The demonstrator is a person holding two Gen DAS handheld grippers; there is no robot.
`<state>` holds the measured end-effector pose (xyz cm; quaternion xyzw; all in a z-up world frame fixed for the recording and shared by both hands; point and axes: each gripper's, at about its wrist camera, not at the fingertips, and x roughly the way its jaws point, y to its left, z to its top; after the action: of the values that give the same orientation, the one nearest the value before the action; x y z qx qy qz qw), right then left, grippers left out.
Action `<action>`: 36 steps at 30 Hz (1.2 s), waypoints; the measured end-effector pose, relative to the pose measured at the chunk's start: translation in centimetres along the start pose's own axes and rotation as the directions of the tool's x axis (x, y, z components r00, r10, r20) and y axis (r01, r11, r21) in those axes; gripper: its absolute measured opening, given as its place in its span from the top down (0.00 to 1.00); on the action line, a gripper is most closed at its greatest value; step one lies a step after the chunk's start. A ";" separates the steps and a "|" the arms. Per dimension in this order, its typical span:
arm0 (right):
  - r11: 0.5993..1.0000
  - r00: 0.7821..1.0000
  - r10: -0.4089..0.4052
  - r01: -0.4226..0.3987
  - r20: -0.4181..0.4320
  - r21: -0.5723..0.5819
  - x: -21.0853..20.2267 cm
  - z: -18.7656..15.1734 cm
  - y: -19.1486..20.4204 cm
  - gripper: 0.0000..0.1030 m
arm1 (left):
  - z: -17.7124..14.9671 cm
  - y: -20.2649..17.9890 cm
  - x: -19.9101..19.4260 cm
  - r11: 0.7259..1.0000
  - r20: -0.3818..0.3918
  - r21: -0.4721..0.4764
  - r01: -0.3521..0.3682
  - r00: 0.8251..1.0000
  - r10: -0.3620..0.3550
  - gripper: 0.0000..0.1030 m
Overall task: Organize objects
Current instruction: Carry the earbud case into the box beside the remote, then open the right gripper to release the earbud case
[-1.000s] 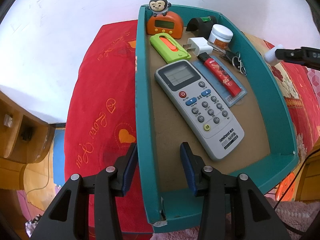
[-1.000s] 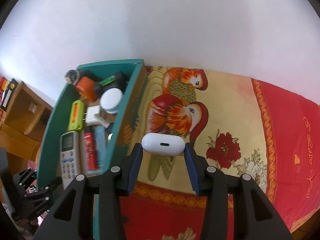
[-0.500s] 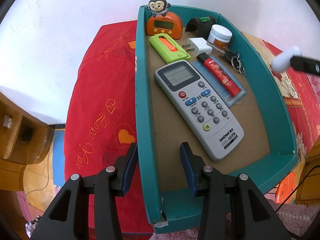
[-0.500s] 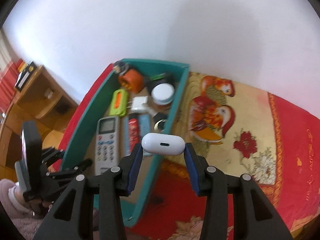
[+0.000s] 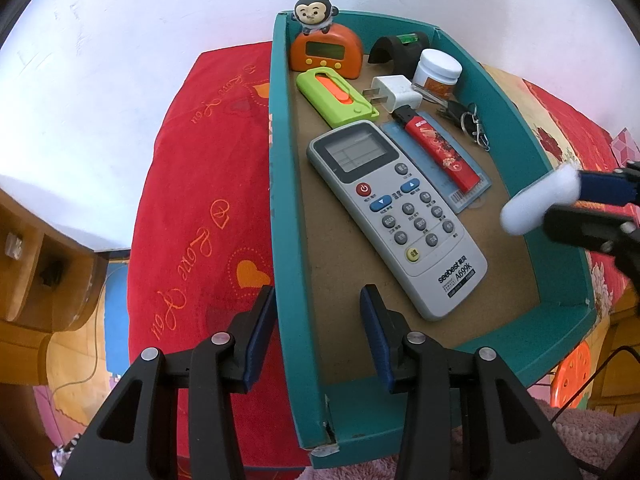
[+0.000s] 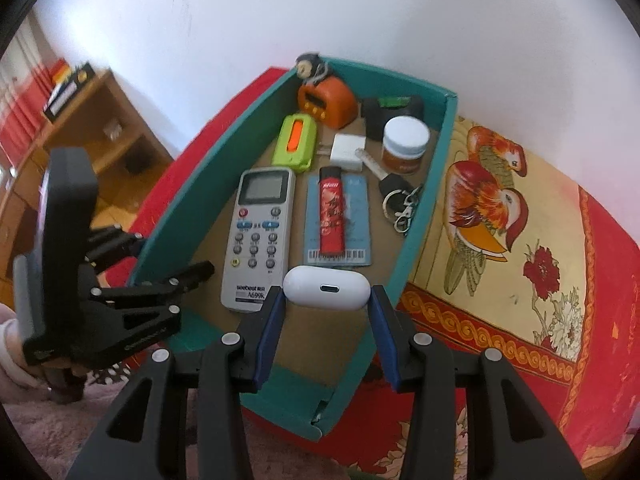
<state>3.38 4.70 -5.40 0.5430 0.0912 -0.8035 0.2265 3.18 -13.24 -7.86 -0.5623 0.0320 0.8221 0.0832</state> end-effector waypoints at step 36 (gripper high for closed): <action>0.998 0.981 -0.024 0.012 -0.193 -0.063 5.5 1.9 0.7 0.60 | -0.1 -0.3 0.0 1.000 0.003 -0.005 0.004 1.000 -0.004 0.57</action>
<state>0.40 1.89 -9.64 0.6103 0.1423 -0.7458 0.2260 3.28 -13.00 -7.85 -0.5613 0.0285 0.8229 0.0834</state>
